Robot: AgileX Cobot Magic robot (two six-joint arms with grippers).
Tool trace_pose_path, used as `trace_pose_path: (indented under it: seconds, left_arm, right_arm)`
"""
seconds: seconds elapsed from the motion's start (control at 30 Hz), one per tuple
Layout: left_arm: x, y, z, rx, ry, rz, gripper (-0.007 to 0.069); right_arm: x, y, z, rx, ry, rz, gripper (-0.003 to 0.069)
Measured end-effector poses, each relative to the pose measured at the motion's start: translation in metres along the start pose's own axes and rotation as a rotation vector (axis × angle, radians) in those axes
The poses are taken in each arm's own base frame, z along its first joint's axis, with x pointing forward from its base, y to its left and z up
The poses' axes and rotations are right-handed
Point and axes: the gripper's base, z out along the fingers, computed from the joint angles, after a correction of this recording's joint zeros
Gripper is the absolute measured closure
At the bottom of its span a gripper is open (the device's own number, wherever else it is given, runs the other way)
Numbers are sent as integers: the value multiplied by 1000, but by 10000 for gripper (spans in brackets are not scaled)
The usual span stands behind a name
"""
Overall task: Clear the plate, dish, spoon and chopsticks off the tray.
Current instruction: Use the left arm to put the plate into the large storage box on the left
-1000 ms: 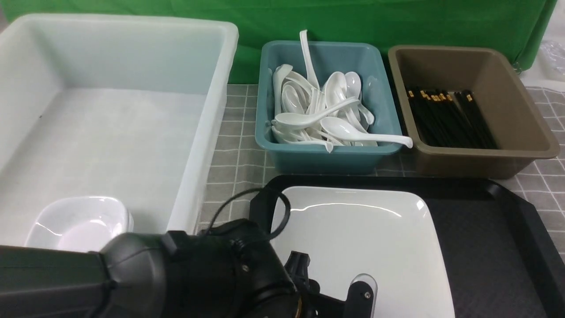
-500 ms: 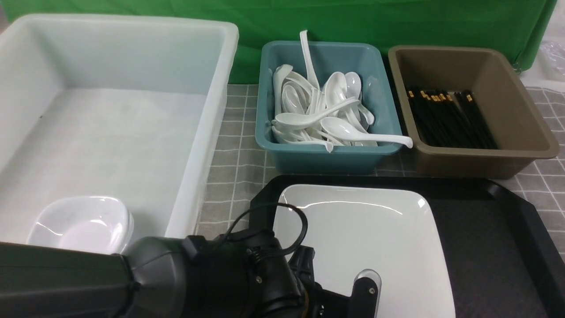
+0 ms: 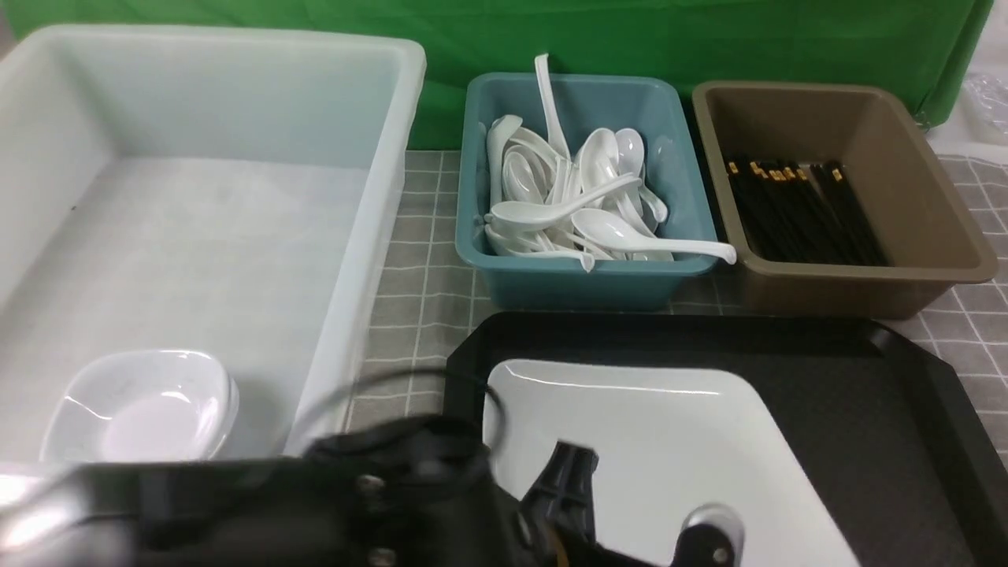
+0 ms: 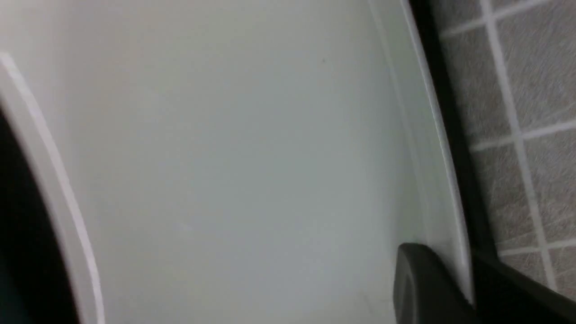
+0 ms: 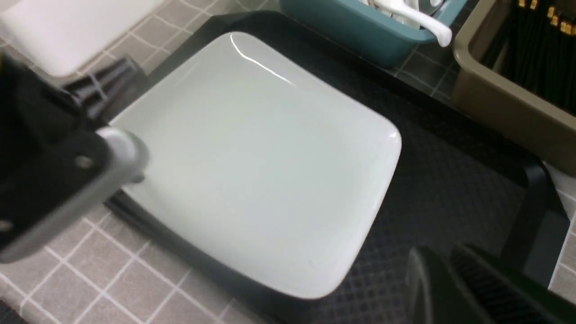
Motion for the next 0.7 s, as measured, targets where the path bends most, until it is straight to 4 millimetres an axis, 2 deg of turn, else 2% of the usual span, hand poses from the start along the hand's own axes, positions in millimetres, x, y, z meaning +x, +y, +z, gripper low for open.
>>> trace_pose_path:
  seconds: [0.03, 0.07, 0.13, 0.27, 0.3, 0.43, 0.47, 0.5, 0.6, 0.67, 0.7]
  left_arm:
    - [-1, 2, -6, -12, -14, -6, 585]
    - [-3, 7, -24, -50, -58, -23, 592]
    - [-5, 11, -46, -85, -106, -56, 592]
    - [-5, 17, -84, -151, -184, -80, 591]
    - [-5, 17, -87, -160, -192, -80, 591]
    - [-4, 23, -127, -253, -284, -96, 591]
    - [-3, 24, -130, -260, -289, -100, 591]
    - [-1, 26, -147, -291, -312, -129, 591]
    - [12, 35, -171, -361, -295, -218, 591]
    - [31, 48, -183, -436, -225, -313, 591]
    - [49, 57, -184, -483, -144, -378, 591]
  right_arm:
    - [-1, 0, 0, -2, -11, 0, 569]
    - [-2, 0, 0, -4, -22, -1, 575]
    - [-4, 0, 0, 1, -46, -7, 606]
    - [-11, -4, -4, 40, -101, 1, 632]
    - [-12, -5, -5, 47, -105, 3, 632]
    - [-26, -14, -23, 94, -193, 42, 632]
    - [-27, -14, -24, 96, -198, 43, 632]
    - [-32, -16, -32, 95, -231, 61, 632]
    - [-39, -17, -39, 89, -266, 80, 632]
    - [-45, -16, -40, 84, -283, 81, 632]
    - [-48, -15, -38, 80, -289, 77, 632]
